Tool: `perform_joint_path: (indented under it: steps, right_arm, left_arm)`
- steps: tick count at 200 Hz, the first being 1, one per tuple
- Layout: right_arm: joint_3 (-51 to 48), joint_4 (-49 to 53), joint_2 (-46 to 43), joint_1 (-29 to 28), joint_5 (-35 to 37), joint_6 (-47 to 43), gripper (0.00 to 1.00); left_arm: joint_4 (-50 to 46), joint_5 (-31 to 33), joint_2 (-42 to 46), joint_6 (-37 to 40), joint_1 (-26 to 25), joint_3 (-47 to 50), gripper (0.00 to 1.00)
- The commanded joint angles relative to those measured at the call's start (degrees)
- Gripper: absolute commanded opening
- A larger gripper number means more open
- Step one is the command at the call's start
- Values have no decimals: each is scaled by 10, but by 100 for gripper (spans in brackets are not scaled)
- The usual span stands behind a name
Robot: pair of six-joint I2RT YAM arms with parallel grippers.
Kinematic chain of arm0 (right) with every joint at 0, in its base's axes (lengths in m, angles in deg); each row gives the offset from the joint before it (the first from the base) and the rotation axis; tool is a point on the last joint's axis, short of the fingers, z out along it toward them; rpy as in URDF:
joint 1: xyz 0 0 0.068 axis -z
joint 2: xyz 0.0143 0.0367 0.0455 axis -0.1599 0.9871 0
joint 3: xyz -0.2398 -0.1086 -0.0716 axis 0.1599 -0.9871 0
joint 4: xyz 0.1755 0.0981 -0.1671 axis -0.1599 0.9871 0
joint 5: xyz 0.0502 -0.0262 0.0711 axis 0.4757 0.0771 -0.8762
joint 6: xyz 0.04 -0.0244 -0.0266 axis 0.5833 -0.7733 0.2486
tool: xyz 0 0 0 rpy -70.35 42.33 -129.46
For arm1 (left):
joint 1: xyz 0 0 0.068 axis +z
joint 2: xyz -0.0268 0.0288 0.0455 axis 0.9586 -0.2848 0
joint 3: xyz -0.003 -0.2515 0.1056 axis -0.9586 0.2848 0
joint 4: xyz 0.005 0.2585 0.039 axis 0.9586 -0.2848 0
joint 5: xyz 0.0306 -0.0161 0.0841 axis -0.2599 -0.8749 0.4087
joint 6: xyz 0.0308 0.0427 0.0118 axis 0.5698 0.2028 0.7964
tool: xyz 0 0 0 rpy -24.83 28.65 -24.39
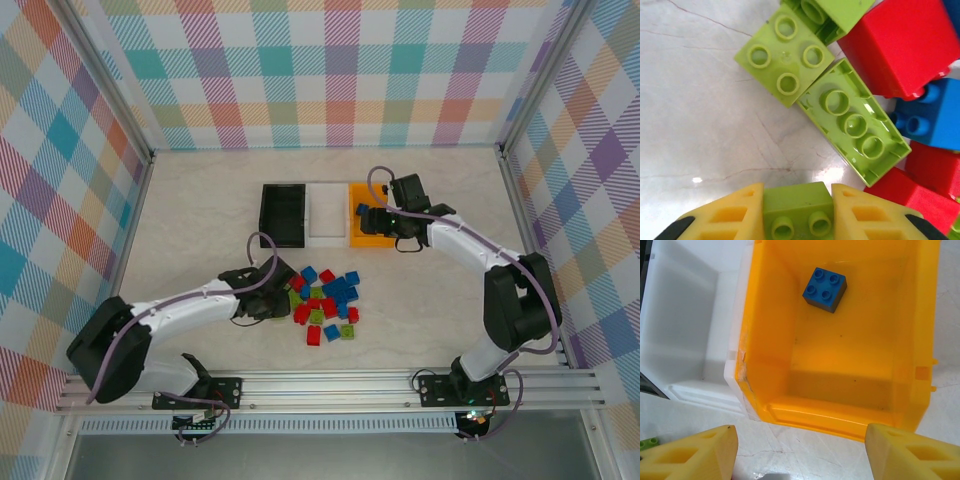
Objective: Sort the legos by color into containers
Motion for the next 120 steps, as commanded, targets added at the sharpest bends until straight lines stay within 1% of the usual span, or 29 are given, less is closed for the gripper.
perform_joint_path:
  steps: [1,21,44,81,101,120]
  right_arm:
    - [-11,-14,-26,-1,-2,9,69]
    - [-22,-18,-33,-1,-4,12,69]
    - [-34,-21,-35,-1,-7,14,69]
    - [-51,-17,-45,-1,-13,13,69]
    - [-63,-14,-52,-1,-23,17,69]
    - [-77,-14,-64,-1,-37,20,70]
  left_arm:
    - [-49,30,42,-3,19,-46,30]
    - [-65,56,43,12,67,-98,30]
    - [-47,84,-2,36,117,-180,29]
    - [-41,126,-153,85,167,-346,28]
    - [-55,123,-241,88,196,-424,24]
    - [-68,126,-301,92,206,-482,23]
